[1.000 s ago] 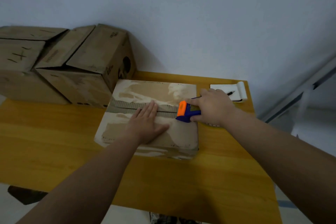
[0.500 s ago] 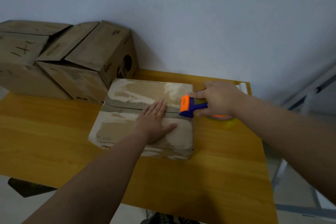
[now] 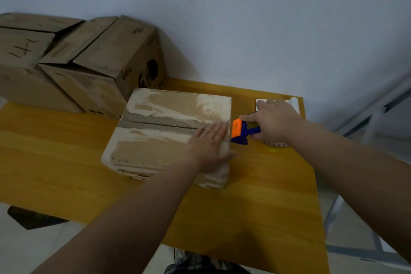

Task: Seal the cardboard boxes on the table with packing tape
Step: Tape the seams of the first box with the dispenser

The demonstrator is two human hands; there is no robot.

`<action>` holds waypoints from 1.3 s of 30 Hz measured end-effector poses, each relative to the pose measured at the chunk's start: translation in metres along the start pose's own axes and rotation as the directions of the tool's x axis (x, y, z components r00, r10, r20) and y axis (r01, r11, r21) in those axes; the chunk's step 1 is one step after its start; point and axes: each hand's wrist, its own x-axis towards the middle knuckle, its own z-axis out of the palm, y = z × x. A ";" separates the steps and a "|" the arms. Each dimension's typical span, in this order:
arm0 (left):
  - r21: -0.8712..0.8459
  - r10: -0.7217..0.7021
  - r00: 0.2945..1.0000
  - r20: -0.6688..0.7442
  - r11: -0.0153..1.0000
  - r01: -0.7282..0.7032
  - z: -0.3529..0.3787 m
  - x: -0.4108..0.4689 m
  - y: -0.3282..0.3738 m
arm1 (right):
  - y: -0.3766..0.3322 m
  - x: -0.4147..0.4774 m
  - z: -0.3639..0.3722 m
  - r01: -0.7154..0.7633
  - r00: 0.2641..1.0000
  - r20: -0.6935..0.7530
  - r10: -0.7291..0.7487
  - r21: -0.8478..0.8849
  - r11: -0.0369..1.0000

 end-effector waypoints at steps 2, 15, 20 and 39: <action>-0.010 -0.087 0.996 -0.022 0.996 0.087 -0.006 -0.014 -0.029 | 0.000 -0.002 0.003 0.000 1.000 -0.017 0.001 0.027 1.000; -0.013 -0.065 0.995 -0.073 0.998 0.064 0.012 0.024 0.025 | 0.025 -0.027 0.021 -0.002 0.992 -0.122 0.015 0.113 0.994; -0.008 -0.046 0.993 -0.105 0.999 0.046 0.015 0.026 0.030 | 0.054 -0.066 0.045 -0.033 0.996 -0.075 0.038 0.063 0.997; -0.060 -0.233 0.949 -0.212 0.972 0.226 0.013 0.025 0.050 | 0.014 -0.044 0.034 -0.056 0.994 0.093 0.054 0.019 0.998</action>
